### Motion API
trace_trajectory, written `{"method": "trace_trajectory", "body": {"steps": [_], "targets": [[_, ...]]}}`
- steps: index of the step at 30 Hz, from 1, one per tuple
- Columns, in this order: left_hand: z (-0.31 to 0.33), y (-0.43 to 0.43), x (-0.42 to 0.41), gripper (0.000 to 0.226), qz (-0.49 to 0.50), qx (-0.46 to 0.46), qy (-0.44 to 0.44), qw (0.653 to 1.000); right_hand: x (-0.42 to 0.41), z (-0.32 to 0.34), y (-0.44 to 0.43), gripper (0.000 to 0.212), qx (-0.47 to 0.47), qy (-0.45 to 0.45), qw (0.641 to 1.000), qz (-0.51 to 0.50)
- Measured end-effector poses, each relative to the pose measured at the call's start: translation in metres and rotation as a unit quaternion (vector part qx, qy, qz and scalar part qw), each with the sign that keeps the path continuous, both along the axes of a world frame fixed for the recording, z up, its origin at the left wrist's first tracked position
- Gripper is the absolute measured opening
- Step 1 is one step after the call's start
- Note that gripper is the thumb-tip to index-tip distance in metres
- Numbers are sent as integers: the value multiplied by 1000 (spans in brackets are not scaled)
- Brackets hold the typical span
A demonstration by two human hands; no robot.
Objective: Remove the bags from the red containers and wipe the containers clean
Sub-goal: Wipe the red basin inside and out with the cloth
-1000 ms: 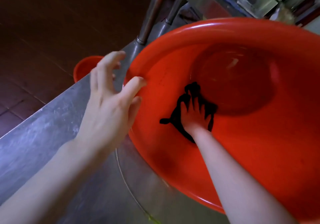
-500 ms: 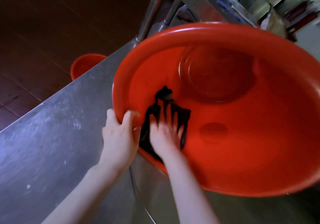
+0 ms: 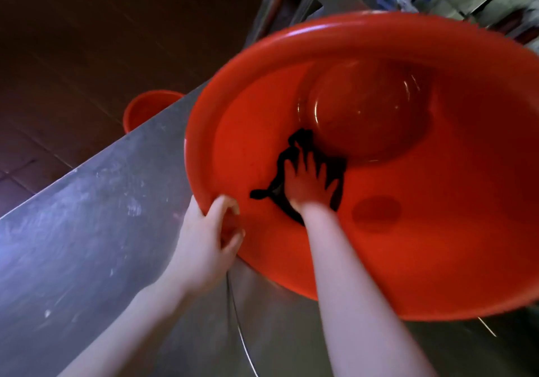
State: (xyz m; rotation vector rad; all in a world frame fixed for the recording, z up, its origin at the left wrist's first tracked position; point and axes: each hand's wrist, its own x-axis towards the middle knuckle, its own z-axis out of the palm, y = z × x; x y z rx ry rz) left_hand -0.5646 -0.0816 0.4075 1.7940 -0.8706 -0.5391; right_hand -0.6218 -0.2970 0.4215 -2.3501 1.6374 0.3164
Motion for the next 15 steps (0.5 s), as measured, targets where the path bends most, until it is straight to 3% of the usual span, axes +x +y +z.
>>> {"method": "trace_trajectory", "body": {"steps": [5,8,12,14,15], "targets": [[18,3,-8,19,-38,-14,59,997,13,12,50,54,50,-60,997,23],[33,2,-1,17,-36,-23,61,997,11,29,71,57,54,-120,982,132],[46,9,6,15,-62,-51,69,994,-2,34,89,56,-41,-261,936,232],[47,20,7,18,-67,-50,73,994,-1,28,62,58,-39,-236,955,174],[47,24,6,20,-65,-49,81,993,0,26,40,58,-8,-180,976,122]]}}
